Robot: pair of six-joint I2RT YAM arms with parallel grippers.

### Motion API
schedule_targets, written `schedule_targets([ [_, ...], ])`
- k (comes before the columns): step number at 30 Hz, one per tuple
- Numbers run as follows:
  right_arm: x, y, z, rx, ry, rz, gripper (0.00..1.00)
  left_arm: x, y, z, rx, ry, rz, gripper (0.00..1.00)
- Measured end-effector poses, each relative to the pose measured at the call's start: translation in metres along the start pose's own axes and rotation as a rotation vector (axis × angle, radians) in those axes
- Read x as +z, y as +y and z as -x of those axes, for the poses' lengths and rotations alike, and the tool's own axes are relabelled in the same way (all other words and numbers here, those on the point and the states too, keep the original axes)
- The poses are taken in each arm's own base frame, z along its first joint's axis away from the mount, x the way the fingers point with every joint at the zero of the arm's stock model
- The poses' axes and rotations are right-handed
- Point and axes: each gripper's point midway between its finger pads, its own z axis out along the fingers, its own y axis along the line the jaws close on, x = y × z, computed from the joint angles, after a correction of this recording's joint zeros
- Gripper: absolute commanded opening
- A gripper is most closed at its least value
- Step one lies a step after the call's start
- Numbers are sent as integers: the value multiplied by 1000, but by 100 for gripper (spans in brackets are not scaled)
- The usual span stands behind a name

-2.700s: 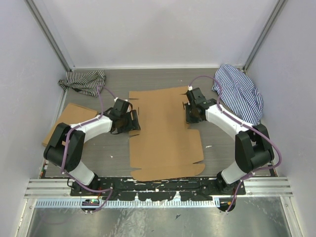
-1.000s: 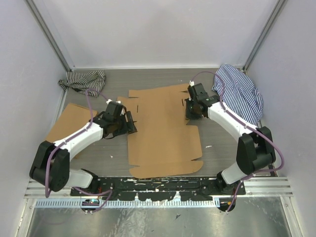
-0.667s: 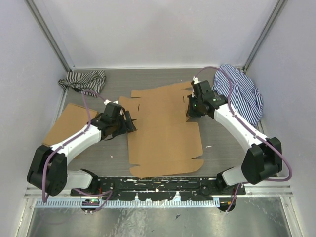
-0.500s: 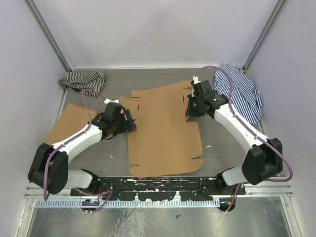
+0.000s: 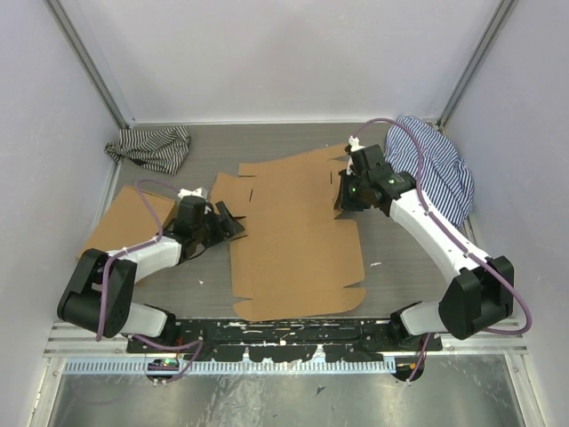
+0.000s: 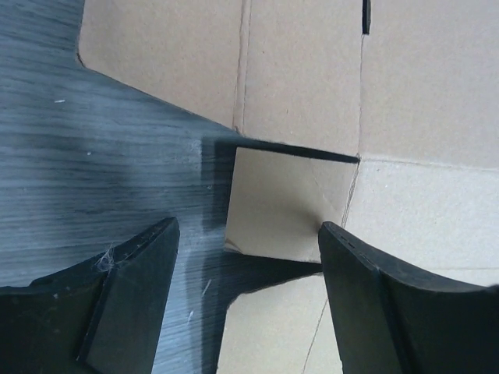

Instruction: Fold the paper box

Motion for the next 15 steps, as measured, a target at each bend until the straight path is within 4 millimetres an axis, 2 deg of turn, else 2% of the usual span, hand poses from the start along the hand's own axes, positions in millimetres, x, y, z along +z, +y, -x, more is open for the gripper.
schedule_targets([
  [8,-5,4,1,7,-2,34,1,3,-17,-2,-88,-30,-188,77],
  [15,-10,2,3,13,-9,46,1,2,-26,-9,-125,-21,-272,69],
])
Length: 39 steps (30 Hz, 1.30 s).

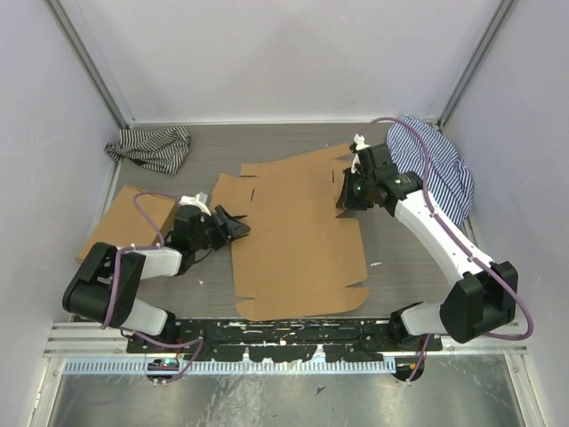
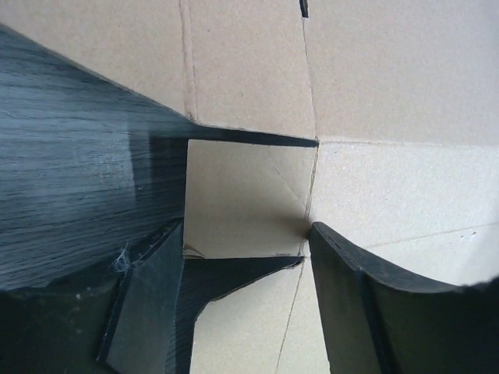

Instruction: Fold the paper box

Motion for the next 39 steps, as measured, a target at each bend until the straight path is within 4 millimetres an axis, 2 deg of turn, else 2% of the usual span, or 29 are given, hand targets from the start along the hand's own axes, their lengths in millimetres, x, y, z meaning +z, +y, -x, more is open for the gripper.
schedule_targets([
  [8,0,-2,1,2,-2,-3,1,-11,-5,4,21,-5,9,63],
  [18,4,-8,0,8,2,-24,1,-29,-26,30,108,-50,47,56],
  [27,20,-17,-18,16,55,-48,1,-33,-15,26,129,-10,125,46],
  [34,28,-19,-22,17,68,-47,1,-36,-7,21,139,11,162,35],
  [39,33,-20,-22,17,70,-46,1,-36,-11,21,151,17,164,34],
])
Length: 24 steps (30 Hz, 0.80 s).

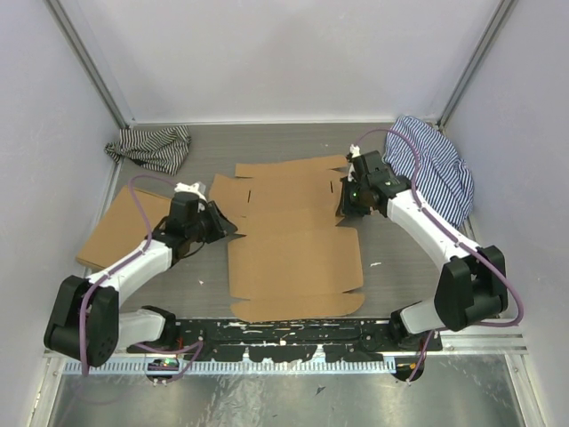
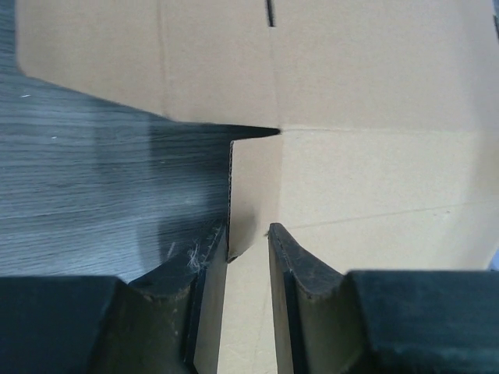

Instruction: Fold the paper box

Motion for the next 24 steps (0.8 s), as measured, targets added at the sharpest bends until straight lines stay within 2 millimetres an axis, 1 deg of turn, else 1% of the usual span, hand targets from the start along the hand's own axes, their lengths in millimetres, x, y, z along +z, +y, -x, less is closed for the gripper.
schedule_targets([
  [2,3,-1,-2,0,5,-1,1,0,-6,0,12,3,-8,35],
  [5,9,-4,-8,3,23,-10,1,1,-21,3,42,6,-30,36],
  [8,16,-9,-14,6,48,-28,1,6,-33,5,70,15,-40,36],
  [11,25,-14,-20,9,72,-45,1,17,-35,0,91,49,-20,36],
  [15,32,-18,-26,11,92,-59,2,30,-26,-16,115,116,33,36],
  [18,34,-18,-25,11,88,-58,8,35,-21,-24,126,140,56,36],
  [19,34,-18,-25,11,85,-57,12,35,-20,-25,130,144,61,36],
  [21,35,-17,-25,9,85,-56,20,35,-20,-26,138,149,67,37],
  [24,35,-15,-24,2,83,-51,27,35,-25,-24,155,150,70,37],
])
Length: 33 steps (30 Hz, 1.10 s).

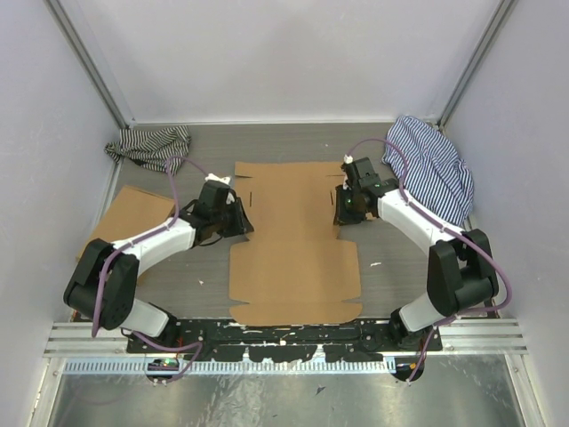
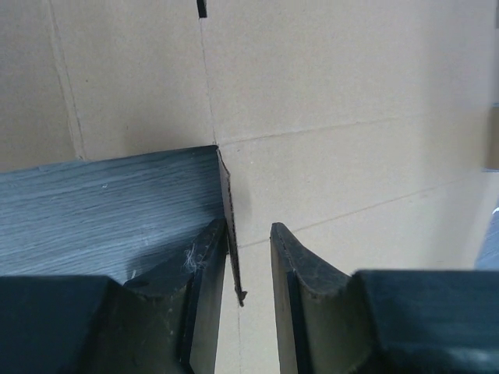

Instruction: Fold the paper box

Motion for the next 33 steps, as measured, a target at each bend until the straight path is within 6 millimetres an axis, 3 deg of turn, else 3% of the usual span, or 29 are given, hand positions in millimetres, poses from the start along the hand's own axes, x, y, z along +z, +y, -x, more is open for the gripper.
schedule_targets([
  [11,10,1,2,-7,16,-15,32,-1,-11,15,48,-6,22,36],
  [16,12,-10,4,14,1,-78,66,2,-7,12,49,6,35,36],
  [20,9,-23,9,45,-21,-161,81,3,-6,11,49,12,38,36],
  [33,12,-51,11,149,-26,-271,84,9,-17,14,60,28,30,37],
])
